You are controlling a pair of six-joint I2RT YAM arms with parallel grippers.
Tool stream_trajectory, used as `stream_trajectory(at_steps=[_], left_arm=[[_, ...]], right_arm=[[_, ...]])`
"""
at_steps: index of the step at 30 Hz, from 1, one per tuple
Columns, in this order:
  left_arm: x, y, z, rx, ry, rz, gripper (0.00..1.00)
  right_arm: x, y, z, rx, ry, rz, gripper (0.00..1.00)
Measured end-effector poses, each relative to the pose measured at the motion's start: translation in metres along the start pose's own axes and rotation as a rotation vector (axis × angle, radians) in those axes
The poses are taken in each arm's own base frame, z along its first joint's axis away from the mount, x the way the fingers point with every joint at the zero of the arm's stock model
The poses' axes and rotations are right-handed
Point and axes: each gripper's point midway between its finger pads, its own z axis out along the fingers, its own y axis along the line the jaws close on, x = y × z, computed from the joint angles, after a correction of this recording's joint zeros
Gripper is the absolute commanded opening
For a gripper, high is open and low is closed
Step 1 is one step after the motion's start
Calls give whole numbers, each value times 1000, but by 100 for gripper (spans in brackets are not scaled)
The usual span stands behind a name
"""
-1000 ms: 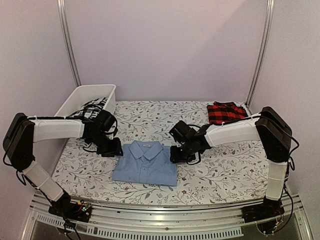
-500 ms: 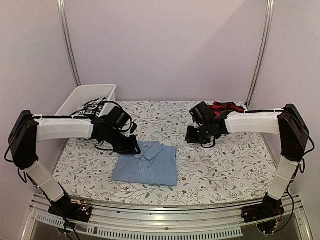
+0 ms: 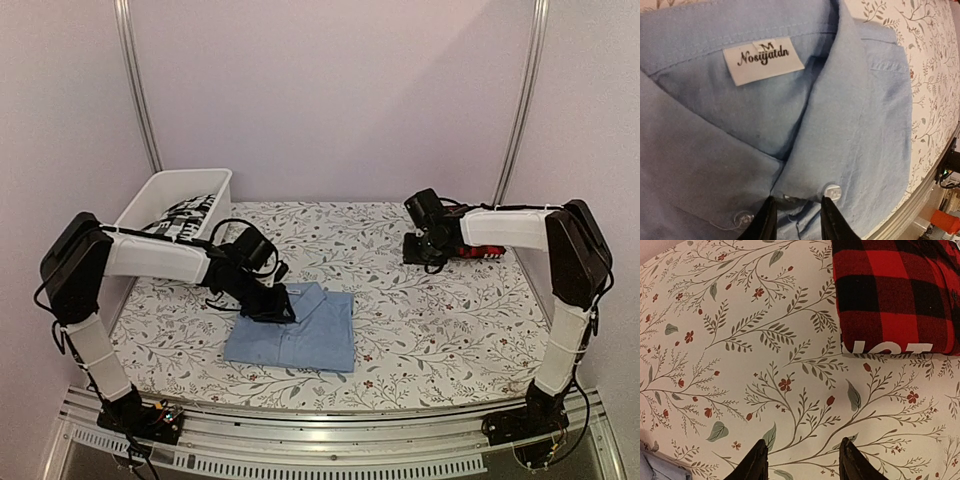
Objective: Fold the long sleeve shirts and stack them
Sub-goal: Smooth out the square-folded shirt at the center of the board, then move the square-folded shirt to the center of the board.
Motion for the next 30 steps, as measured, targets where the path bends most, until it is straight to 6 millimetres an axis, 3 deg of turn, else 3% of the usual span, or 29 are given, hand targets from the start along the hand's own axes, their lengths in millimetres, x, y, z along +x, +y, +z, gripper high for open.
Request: stream_trajectory(at_steps=[5,14,18,24,30], left_arm=[[-5,-6,-14,8,-30,20,46],[-30,-45,-78,86,-176,103,47],[-32,-52,-94,103,-204,120,47],[-31,-56,-106,112,-220,133,48],[-30,-57,-113,113,-235,147,47]], right_arm=[[-24,-20,21,112,-37,-28,47],[-52,-44,57,237,-50,-64,38],[-51,-44,72,259,-36,-79,34],[-35,-49,91,295,15,-103,27],[-30,-53,94,315,29,-98,4]])
